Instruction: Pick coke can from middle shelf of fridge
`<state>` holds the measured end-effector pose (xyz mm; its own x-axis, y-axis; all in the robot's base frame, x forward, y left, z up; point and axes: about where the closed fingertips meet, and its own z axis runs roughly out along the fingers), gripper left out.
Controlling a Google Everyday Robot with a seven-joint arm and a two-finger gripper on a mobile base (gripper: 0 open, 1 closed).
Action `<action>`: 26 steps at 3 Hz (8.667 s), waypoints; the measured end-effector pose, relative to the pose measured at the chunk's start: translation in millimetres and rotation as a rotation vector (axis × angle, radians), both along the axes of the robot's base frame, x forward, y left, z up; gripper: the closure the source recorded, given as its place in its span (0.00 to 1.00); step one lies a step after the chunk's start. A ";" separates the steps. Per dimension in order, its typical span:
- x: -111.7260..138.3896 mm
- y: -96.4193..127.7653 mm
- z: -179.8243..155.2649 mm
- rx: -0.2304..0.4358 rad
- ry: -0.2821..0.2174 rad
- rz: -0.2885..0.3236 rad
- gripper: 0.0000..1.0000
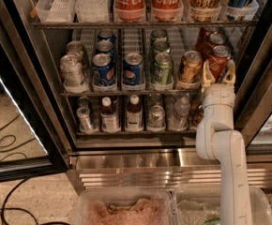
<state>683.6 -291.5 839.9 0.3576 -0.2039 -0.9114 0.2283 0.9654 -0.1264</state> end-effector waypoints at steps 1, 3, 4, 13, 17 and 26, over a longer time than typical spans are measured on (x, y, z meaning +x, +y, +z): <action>-1.9 0.0 -3.7 0.006 0.015 0.001 0.56; -1.7 0.1 -3.5 0.005 0.014 0.001 0.52; 1.6 2.5 0.6 -0.015 0.007 0.008 0.50; 14.6 6.6 11.9 -0.046 -0.008 0.012 0.86; 0.8 19.7 82.6 0.040 -0.143 0.101 1.00; -154.5 -46.4 33.5 -0.212 0.144 0.251 1.00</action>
Offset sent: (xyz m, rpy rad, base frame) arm -0.0017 0.0000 -0.0032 0.0047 0.0126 0.0008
